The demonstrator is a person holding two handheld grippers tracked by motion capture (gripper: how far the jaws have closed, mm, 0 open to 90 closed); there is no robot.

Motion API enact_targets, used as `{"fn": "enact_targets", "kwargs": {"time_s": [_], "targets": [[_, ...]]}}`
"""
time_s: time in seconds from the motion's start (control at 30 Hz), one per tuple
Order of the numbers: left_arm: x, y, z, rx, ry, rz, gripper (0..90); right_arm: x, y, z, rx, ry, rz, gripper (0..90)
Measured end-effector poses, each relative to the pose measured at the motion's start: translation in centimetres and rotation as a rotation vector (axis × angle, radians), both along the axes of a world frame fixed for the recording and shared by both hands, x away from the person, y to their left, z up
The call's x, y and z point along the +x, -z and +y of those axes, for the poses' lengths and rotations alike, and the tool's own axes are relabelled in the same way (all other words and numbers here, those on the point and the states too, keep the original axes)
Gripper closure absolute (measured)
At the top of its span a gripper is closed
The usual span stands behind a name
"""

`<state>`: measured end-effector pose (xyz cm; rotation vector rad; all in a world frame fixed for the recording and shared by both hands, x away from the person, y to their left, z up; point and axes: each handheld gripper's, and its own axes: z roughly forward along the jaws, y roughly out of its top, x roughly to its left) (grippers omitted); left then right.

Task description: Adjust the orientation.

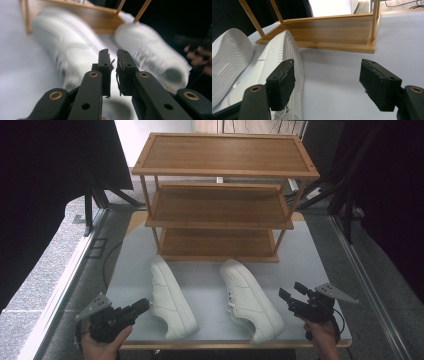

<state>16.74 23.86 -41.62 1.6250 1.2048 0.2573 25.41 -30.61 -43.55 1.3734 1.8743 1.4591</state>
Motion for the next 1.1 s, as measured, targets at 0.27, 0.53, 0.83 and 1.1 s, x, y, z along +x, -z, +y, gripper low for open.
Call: {"fn": "enact_targets", "kwargs": {"time_s": [0.27,0.53,0.83,1.1], "targets": [[-2.2,2.9,0.9,0.026,-0.003,0.080,85.9,0.1,-0.2,0.5,-0.003,0.007,-0.001,28.6],[-1.2,3.5,-1.3,0.040,0.063,0.106,85.8,0.1,0.3,0.6,-0.012,0.011,0.022,28.7],[0.8,3.3,-3.2,0.048,0.105,0.114,85.0,-0.1,0.3,-0.4,0.029,0.036,0.025,29.1],[2.2,2.6,-4.0,0.045,0.126,0.107,85.6,-0.1,0.3,-0.5,0.032,0.041,0.029,29.3]]}}
